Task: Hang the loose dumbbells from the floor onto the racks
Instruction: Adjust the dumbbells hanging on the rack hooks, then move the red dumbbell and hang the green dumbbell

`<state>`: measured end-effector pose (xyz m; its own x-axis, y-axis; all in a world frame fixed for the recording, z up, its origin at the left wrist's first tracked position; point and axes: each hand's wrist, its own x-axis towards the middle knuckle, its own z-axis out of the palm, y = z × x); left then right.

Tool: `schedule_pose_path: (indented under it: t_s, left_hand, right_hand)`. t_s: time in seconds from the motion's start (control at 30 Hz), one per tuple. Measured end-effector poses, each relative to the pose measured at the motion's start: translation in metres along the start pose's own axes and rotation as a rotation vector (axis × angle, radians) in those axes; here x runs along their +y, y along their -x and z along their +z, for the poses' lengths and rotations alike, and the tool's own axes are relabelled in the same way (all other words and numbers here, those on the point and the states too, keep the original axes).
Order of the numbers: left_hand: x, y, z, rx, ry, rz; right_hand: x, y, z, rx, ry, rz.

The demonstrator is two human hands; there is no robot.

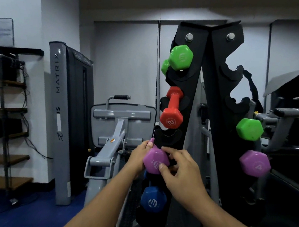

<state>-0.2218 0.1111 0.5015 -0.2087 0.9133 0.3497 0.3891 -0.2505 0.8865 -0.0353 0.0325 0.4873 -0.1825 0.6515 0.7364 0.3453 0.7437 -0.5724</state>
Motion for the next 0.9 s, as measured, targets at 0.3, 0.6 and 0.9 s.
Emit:
schedule_pose_path:
  t_s: [0.3,0.6,0.9]
  left_hand:
    - [0.027,0.002,-0.04,0.022,-0.016,-0.004]
    - [0.152,-0.013,-0.058,0.236,0.113,0.302]
    - [0.232,-0.029,-0.041,0.171,0.173,0.379]
  right_hand:
    - [-0.001,-0.017,-0.036,-0.011,-0.137,0.084]
    - [-0.068,-0.059,-0.109,0.172,-0.194,-0.187]
    - [-0.1,-0.079,-0.114,0.208,-0.098,-0.261]
